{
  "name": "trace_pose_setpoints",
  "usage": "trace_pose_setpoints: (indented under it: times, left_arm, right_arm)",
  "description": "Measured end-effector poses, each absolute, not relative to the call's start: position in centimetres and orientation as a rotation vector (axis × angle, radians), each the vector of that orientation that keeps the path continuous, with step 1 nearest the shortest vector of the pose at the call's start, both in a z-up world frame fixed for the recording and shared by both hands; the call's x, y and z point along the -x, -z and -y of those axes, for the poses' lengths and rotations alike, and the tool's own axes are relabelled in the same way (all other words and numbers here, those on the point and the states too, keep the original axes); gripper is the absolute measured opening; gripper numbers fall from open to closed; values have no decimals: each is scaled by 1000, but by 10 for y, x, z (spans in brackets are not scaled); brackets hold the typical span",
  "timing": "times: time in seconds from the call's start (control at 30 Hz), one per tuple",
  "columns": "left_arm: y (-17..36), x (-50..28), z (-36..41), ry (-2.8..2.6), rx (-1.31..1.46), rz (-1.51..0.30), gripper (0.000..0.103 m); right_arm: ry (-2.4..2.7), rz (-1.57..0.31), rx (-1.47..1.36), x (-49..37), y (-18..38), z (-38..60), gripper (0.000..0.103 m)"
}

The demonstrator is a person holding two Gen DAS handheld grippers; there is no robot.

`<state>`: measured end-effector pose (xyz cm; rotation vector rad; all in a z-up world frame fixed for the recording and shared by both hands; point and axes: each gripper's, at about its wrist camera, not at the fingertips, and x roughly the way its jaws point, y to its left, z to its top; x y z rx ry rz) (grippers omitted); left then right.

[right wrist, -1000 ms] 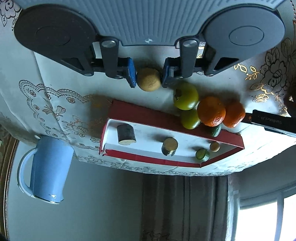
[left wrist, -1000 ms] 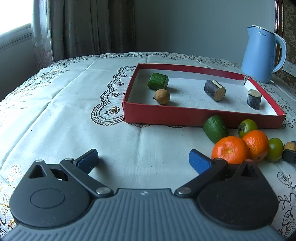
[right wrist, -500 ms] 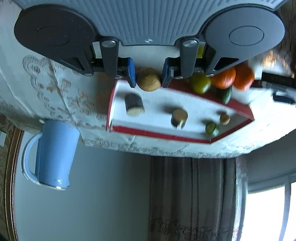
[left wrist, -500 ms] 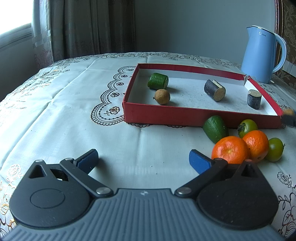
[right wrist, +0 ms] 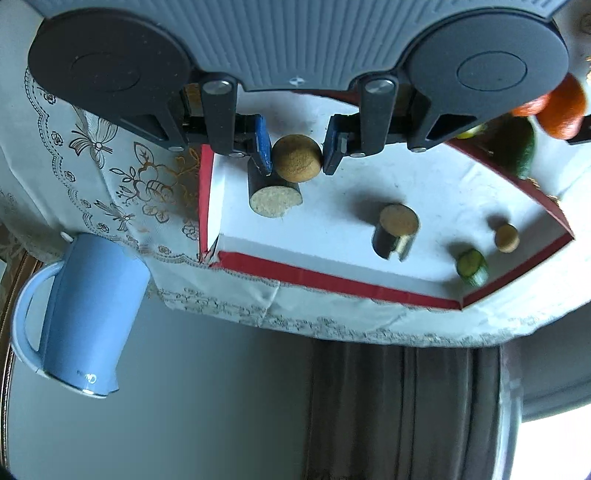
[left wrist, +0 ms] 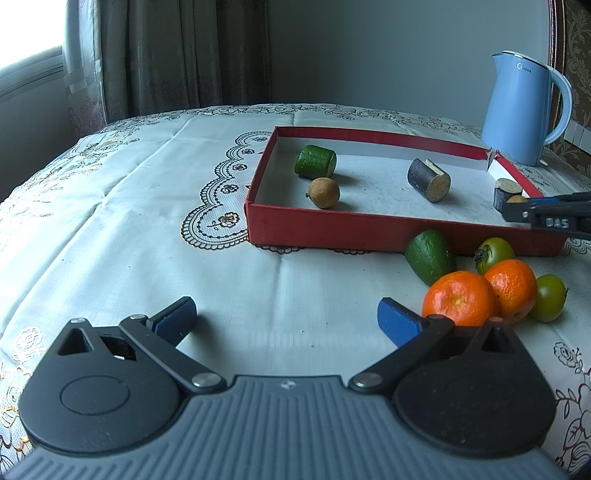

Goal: Organize fruits
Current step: 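Carry the yellow fruit into the red tray and open the right tool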

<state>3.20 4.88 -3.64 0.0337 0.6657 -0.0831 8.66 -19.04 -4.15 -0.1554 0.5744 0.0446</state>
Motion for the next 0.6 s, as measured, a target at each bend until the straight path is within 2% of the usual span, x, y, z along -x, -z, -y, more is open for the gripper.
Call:
trace_pose_setpoints:
  times: [0.6]
  left_arm:
    - [37, -32, -49, 84, -34, -665, 103]
  right_arm:
    - [-21, -590, 143, -111, 46, 193, 29]
